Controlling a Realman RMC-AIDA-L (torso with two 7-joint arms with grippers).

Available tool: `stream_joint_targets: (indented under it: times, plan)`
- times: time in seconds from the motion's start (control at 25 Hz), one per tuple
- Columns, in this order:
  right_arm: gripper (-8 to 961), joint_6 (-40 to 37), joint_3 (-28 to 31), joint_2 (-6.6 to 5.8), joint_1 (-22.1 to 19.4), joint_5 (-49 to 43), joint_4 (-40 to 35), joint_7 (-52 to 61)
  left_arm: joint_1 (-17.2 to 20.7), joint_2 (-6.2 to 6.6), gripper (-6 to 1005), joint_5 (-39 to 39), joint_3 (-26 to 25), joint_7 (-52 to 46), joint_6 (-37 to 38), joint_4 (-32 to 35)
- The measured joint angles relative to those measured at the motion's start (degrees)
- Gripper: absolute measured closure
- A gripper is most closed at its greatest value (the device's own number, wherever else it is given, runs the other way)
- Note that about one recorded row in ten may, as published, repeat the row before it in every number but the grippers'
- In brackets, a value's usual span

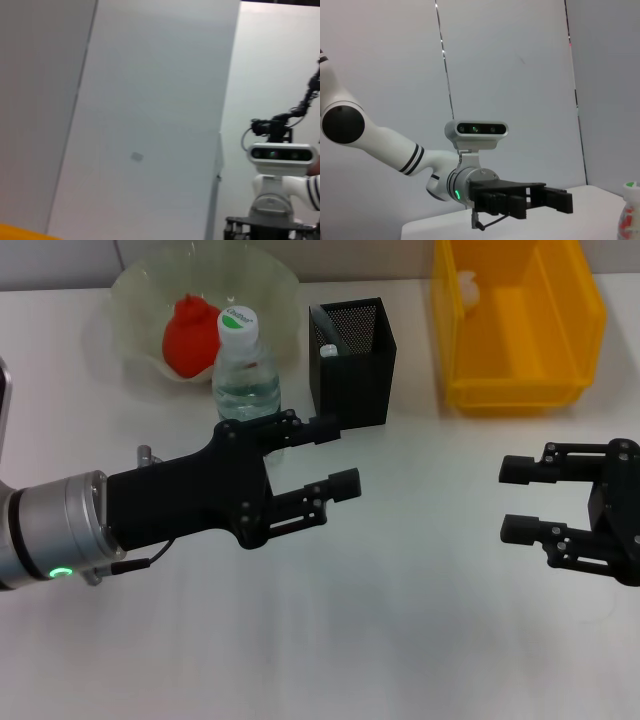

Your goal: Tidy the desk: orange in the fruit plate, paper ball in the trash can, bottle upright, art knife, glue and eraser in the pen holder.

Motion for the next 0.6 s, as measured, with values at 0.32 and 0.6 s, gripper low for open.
stream_joint_targets:
  times: [0.32, 0.6]
  plan:
    - [425, -0.2, 0.1, 0.98, -0.4, 0.0, -0.1, -2.1, -0.3, 0.40, 381, 1.6, 0.3, -1.5, 0.7, 2.3]
    - [425, -0.2, 0.2, 1.32, -0.1, 0.0, -0.3, -2.3, 0.3, 0.93, 381, 1.8, 0.2, -1.5, 0.6, 2.3]
